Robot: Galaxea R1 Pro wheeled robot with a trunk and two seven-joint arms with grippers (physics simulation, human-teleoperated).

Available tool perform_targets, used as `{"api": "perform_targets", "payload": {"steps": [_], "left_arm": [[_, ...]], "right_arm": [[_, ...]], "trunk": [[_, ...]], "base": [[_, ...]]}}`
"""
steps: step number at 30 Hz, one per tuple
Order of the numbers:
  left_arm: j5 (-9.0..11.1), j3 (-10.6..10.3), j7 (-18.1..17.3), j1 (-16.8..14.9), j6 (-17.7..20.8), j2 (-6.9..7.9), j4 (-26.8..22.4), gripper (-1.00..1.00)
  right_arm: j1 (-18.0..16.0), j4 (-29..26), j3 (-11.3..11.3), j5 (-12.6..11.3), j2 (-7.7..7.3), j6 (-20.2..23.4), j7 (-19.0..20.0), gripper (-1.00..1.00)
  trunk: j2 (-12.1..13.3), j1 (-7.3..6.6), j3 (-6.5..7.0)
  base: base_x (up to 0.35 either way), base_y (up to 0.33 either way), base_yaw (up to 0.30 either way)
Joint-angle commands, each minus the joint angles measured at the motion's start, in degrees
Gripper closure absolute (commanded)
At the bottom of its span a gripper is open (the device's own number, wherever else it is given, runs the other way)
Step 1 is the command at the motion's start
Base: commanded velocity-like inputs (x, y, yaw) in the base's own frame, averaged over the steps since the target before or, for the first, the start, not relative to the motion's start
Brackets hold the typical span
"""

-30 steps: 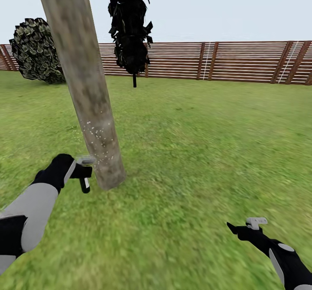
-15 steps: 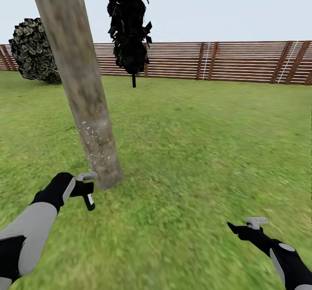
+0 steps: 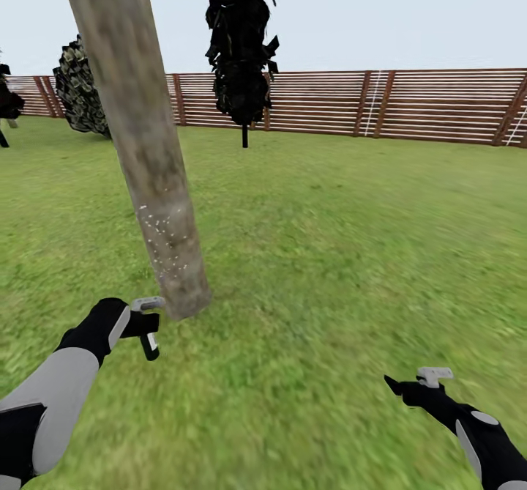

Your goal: In the garden, pick up the pesticide atomizer on the floor and spray pesticide onto both trees until each tree trunk is fully covered.

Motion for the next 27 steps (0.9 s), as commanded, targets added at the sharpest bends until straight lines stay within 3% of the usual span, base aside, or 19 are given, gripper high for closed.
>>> {"api": "perform_targets", "payload": {"steps": [1,8,15,27], "left_arm": [[0.01,0.28,0.68,-0.04,0.27,-0.08,-0.06,1.0],[0.12,0.24,2.21,0.68,0.26,-0.09,-0.07,1.0],[0.14,0.19,2.31,1.11,0.31,-0.12,-0.06,1.0],[0.06,0.27,2.35,1.19,0.39,-0.03,-0.15,1.0]], "right_arm": [[-0.03,-0.1,-0.39,0.56,0.05,0.25,0.47,-1.0],[-0.03,-0.1,-0.39,0.56,0.05,0.23,0.47,-1.0],[-0.03,-0.1,-0.31,0.56,0.05,0.25,0.47,-1.0],[-0.03,-0.1,-0.33,0.56,0.05,0.25,0.47,-1.0]], "trunk": [[-0.02,0.02,-0.05],[-0.02,0.02,-0.05],[-0.02,0.02,-0.05],[-0.02,0.02,-0.05]], "base": [[0.271,-0.162,0.095],[0.248,-0.181,0.016],[0.037,-0.265,0.01],[0.069,-0.271,0.171]]}}
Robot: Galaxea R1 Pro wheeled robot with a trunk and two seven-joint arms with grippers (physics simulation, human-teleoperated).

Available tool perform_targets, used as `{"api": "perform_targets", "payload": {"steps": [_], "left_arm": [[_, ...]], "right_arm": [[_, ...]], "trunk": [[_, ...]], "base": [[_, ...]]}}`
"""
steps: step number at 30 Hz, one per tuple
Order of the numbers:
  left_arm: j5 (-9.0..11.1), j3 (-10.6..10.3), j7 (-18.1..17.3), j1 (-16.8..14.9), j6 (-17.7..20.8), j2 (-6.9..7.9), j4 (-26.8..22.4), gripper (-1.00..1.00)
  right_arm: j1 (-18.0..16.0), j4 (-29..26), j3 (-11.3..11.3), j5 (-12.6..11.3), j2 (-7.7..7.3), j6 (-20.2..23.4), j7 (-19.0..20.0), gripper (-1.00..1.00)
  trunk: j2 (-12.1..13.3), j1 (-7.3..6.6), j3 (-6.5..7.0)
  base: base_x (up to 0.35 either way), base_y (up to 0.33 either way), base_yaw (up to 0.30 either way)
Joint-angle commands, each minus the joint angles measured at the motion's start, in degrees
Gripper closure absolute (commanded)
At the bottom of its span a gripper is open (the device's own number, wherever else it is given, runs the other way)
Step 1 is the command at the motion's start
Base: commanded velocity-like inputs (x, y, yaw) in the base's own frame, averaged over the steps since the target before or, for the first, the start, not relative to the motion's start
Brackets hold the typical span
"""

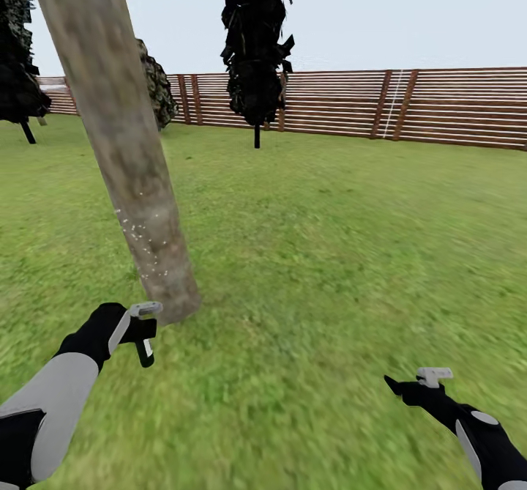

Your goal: In the garden, pick up the pesticide atomizer on the floor and spray pesticide onto both trees until each tree trunk is fully covered.

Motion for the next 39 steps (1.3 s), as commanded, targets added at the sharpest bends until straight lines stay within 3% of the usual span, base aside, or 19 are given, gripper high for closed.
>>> {"api": "perform_targets", "payload": {"steps": [1,10,32,39], "left_arm": [[-0.21,0.28,-0.27,-0.04,0.31,-0.03,-0.08,1.0],[-0.13,0.28,-0.3,-0.04,0.31,-0.11,-0.13,1.0],[-0.21,0.28,-0.23,-0.04,0.31,-0.11,-0.64,1.0],[-0.19,0.28,-0.16,-0.04,0.31,-0.11,-0.78,1.0]], "right_arm": [[-0.05,-0.08,-0.4,0.56,0.06,0.24,0.47,-1.0],[-0.05,-0.08,-0.39,0.56,0.06,0.24,0.47,-1.0],[-0.05,-0.08,-0.39,0.56,0.06,0.24,0.47,-1.0],[-0.05,-0.11,-0.45,0.56,0.06,0.24,0.47,-1.0]], "trunk": [[-0.02,0.01,-0.05],[-0.02,0.01,-0.05],[-0.02,0.01,-0.05],[-0.02,0.01,-0.05]], "base": [[0.17,-0.261,0.01],[0.158,-0.261,0.026],[0.11,-0.263,0.267],[0.014,-0.275,0.06]]}}
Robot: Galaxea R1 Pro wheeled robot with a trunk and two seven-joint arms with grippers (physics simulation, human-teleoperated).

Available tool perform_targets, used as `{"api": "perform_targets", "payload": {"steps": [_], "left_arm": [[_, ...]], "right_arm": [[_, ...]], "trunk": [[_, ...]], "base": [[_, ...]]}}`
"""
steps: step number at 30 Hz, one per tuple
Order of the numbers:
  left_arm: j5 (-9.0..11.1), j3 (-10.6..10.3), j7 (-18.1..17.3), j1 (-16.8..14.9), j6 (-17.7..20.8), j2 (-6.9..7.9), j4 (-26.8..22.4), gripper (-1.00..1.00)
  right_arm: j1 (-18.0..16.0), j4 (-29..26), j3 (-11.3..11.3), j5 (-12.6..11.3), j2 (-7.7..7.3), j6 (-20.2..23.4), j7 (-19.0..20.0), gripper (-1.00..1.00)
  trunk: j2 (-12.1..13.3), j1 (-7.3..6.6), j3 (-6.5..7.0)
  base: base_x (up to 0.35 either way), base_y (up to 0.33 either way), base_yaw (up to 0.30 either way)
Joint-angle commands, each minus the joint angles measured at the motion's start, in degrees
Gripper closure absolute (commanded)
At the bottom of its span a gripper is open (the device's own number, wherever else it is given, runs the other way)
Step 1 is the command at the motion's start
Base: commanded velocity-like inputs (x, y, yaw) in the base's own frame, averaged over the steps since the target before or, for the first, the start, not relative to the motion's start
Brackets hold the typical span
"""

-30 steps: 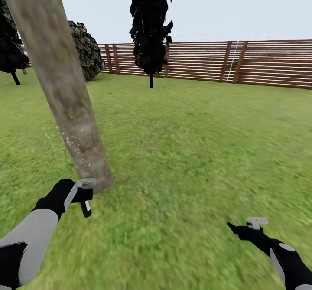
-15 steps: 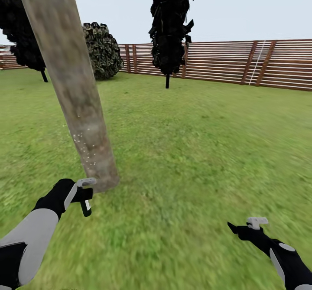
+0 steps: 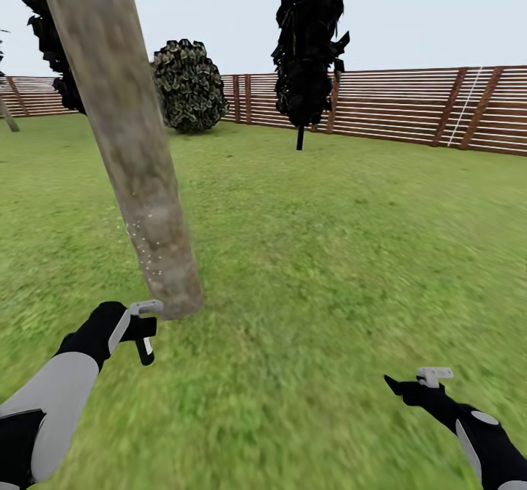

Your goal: In the garden, pick up the pesticide atomizer on the floor and spray pesticide onto both trees until each tree trunk is fully covered.

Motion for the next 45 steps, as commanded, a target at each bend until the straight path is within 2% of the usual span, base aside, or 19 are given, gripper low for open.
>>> {"api": "perform_targets", "payload": {"steps": [1,11,24,36,45], "left_arm": [[-0.22,0.27,-0.3,-0.03,0.31,-0.03,-0.08,1.0],[-0.15,0.27,-0.29,-0.03,0.31,-0.03,-0.08,1.0],[-0.14,0.27,-0.29,-0.03,0.31,-0.03,-0.08,1.0],[-0.14,0.27,-0.29,-0.03,0.38,-0.03,-0.08,1.0],[-0.14,0.27,-0.29,-0.03,0.4,-0.03,-0.08,1.0]], "right_arm": [[-0.05,-0.1,-0.39,0.56,0.06,0.24,0.46,-1.0],[-0.05,-0.14,-0.39,0.56,0.06,0.24,0.46,-1.0],[-0.05,-0.09,-0.3,0.56,0.06,0.24,0.46,-1.0],[-0.05,-0.09,-0.3,0.56,0.06,0.22,0.46,-1.0],[-0.05,-0.12,-0.36,0.56,0.06,0.24,0.46,-1.0]], "trunk": [[-0.02,0.0,-0.05],[-0.02,0.0,-0.05],[-0.02,0.0,-0.05],[-0.02,0.0,-0.05],[-0.02,0.0,-0.05]], "base": [[0.072,-0.275,0.003],[0.123,-0.275,0.018],[0.165,-0.275,0.256],[0.167,-0.275,0.037],[0.136,-0.275,0.253]]}}
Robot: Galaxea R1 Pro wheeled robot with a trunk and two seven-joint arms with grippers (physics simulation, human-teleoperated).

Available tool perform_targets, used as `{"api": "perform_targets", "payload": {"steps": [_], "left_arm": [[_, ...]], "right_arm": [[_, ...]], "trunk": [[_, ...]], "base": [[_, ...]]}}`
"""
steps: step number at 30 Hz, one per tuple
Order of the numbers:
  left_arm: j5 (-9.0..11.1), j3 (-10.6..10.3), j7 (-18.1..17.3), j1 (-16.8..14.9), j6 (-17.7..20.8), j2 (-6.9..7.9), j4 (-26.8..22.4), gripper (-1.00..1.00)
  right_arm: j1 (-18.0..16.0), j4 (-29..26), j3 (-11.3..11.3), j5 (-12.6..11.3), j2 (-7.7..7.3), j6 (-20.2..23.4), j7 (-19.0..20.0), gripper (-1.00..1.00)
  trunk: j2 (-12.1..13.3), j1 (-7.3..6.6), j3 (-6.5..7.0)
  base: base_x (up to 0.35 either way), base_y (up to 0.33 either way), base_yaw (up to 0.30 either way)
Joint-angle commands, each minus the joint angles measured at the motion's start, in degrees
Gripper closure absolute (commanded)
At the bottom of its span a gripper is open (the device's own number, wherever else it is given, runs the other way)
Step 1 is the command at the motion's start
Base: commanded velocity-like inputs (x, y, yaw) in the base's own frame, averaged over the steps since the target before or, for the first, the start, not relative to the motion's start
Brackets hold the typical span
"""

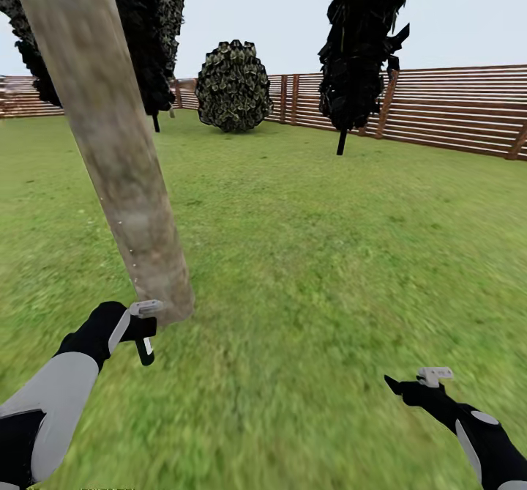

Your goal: In the garden, pick up the pesticide atomizer on the floor and spray pesticide onto both trees until each tree trunk is fully covered.

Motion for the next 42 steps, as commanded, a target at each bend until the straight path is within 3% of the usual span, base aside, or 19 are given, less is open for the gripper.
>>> {"api": "perform_targets", "payload": {"steps": [1,23,32,39,42], "left_arm": [[-0.21,0.27,-0.28,-0.05,0.29,-0.04,-0.05,1.0],[-0.21,0.35,-0.28,-0.05,0.29,-0.04,0.02,1.0],[-0.7,-0.16,-0.33,-0.12,0.44,0.05,-0.1,1.0],[-0.91,-0.34,-0.5,-1.88,3.08,0.47,0.12,1.0],[-0.83,-0.42,-0.69,-5.82,7.16,0.18,-0.01,1.0]], "right_arm": [[-0.03,-0.1,-0.38,0.54,0.05,0.25,0.46,-1.0],[-0.03,-0.12,-0.37,0.54,0.05,0.25,0.46,-1.0],[-0.03,-0.12,-0.3,0.67,0.05,0.27,0.46,-1.0],[-0.03,-0.17,-0.43,1.56,-0.58,0.32,0.45,-1.0],[-0.03,0.09,-0.41,1.59,-0.8,0.33,0.31,-1.0]], "trunk": [[-0.02,0.0,-0.05],[-0.02,0.0,-0.05],[-0.02,0.0,-0.05],[-0.02,0.0,-0.05],[-0.02,0.0,-0.05]], "base": [[0.135,-0.275,0.277],[0.098,-0.273,0.278],[0.01,-0.041,0.092],[0.0,0.0,0.001],[0.0,0.0,0.0]]}}
